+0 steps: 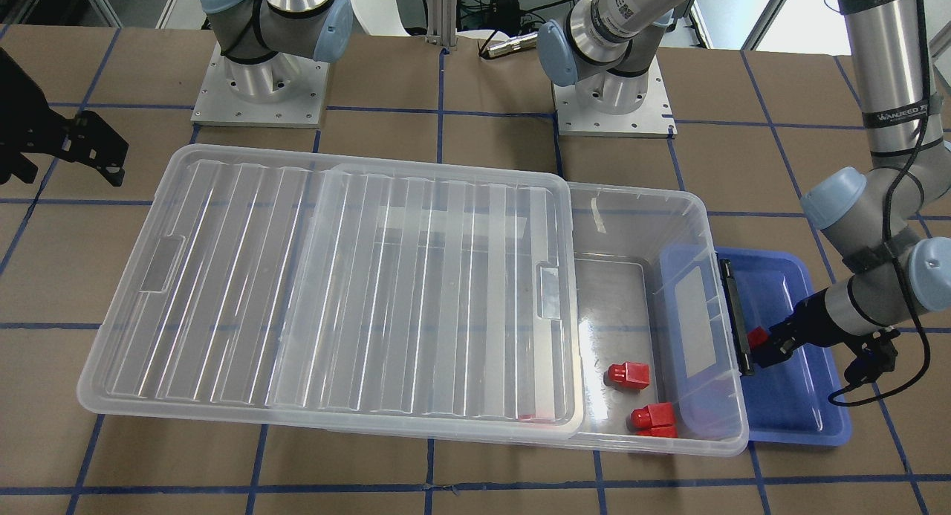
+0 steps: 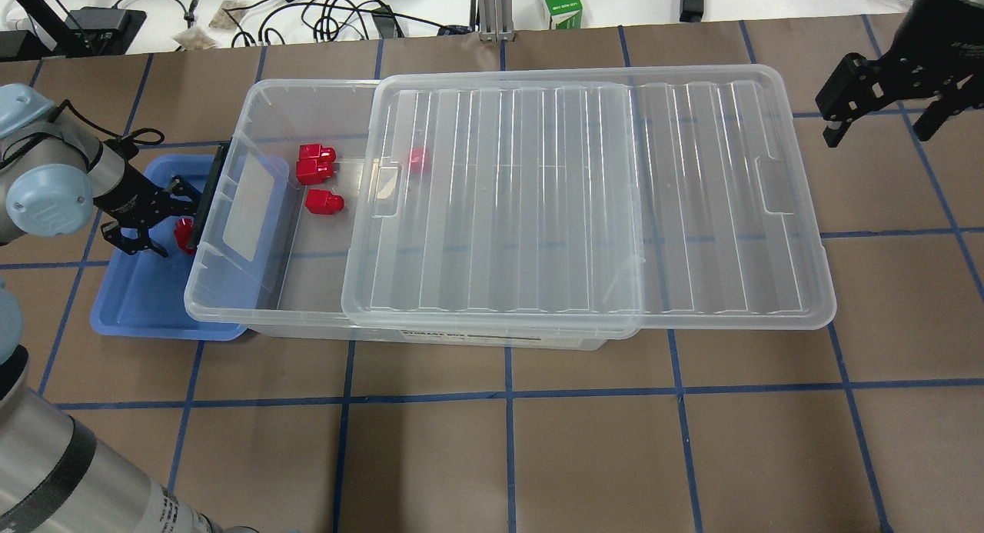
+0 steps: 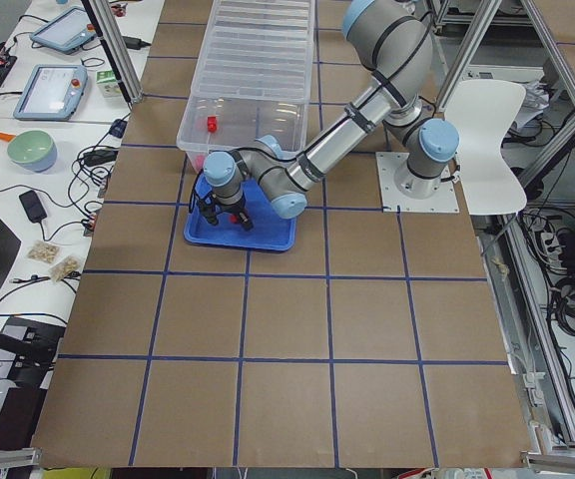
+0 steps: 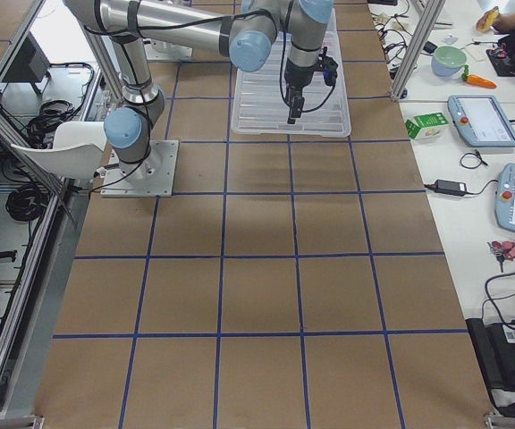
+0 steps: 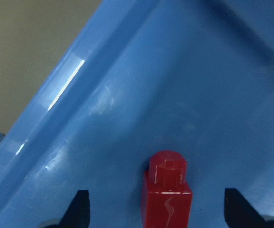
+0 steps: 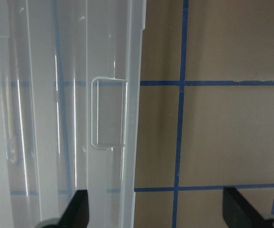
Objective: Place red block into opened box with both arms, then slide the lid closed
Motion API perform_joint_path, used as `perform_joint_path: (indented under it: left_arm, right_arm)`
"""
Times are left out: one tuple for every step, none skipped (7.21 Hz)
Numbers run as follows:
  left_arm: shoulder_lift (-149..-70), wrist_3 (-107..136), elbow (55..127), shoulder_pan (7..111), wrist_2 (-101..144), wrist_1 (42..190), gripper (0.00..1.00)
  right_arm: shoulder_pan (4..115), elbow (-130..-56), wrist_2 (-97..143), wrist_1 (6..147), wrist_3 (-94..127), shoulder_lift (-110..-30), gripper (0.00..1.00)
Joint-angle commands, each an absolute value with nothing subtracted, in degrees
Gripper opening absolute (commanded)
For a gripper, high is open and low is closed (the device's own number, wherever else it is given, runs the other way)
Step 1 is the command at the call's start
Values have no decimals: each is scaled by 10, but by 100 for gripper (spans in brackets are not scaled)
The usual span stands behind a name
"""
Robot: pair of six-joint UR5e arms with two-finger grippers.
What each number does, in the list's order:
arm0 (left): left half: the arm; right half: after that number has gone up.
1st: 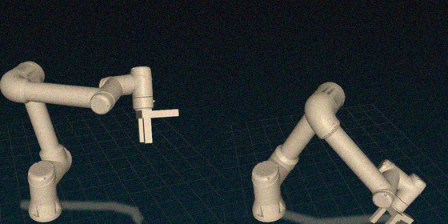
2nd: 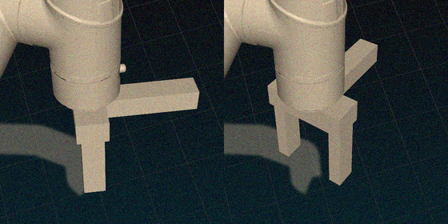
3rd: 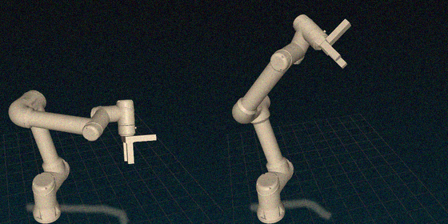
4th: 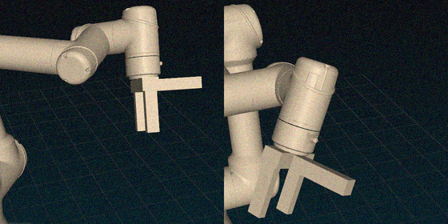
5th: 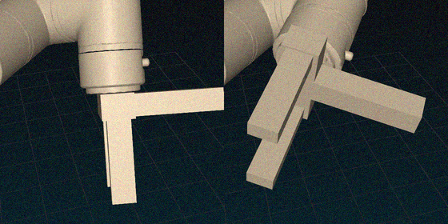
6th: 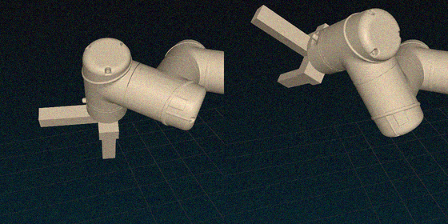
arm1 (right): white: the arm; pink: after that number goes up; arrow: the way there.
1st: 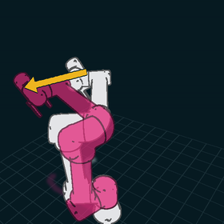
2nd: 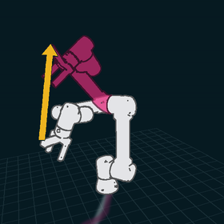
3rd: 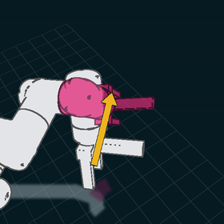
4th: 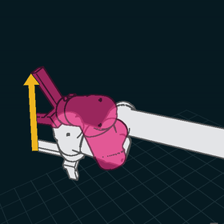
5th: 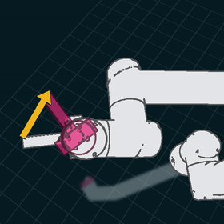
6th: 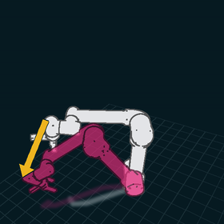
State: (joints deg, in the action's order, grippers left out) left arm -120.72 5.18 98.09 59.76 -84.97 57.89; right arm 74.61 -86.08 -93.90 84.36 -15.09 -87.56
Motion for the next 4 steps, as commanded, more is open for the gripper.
perform_joint_path:
  left_arm:
    - [-1203,50,979,598,-847,574,3]
    - [-1195,49,979,600,-848,577,0]
    - [-1184,47,971,604,-850,586,0]
    - [-1163,45,953,604,-852,623,0]
  right_arm:
    - [746,-857,-942,831,-148,-884,100]
    - [746,-857,-936,832,-147,-886,100]
    - [746,-860,-941,821,-147,-894,100]
    - [746,-861,-945,818,-147,-915,100]
